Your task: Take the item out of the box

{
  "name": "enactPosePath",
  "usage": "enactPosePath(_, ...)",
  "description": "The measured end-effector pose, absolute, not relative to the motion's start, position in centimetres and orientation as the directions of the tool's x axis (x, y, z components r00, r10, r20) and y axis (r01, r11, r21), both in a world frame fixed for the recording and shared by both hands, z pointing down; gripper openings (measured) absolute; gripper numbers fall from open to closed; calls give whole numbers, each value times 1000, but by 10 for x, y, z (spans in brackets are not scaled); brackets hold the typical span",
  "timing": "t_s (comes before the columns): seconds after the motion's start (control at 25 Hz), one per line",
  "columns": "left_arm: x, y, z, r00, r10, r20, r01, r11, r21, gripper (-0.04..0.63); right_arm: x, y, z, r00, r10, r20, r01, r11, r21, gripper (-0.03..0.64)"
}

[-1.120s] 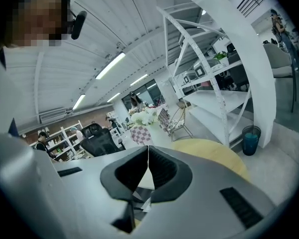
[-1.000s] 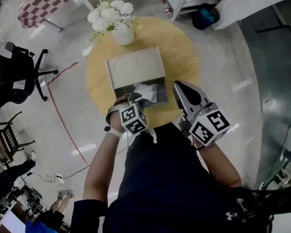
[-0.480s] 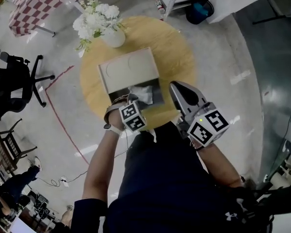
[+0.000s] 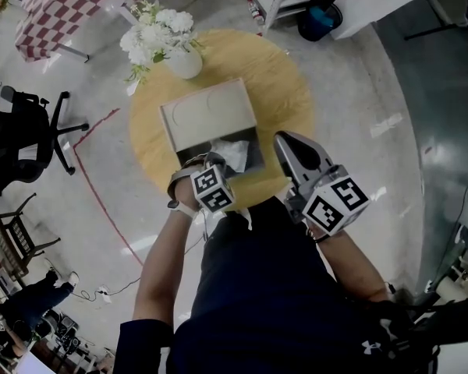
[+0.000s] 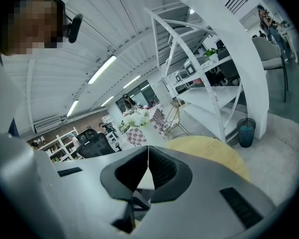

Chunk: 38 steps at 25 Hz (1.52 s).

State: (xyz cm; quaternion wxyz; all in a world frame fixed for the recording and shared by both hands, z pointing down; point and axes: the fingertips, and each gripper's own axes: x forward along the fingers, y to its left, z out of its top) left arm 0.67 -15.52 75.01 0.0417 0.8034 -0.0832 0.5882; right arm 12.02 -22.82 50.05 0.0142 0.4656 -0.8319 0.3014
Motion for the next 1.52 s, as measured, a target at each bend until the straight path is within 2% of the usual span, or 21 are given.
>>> enactPosePath(0.68,-1,-146,700,400,-144,905,-320,-948,-9,15,93,-208,482,-594,-756,275,-771,438,-461,12)
enactPosePath(1.52,-36,-146,584,466,-436,770,-521,-838,-160,15,71,-197,432,-602,-769,213,-778,505,-374,12)
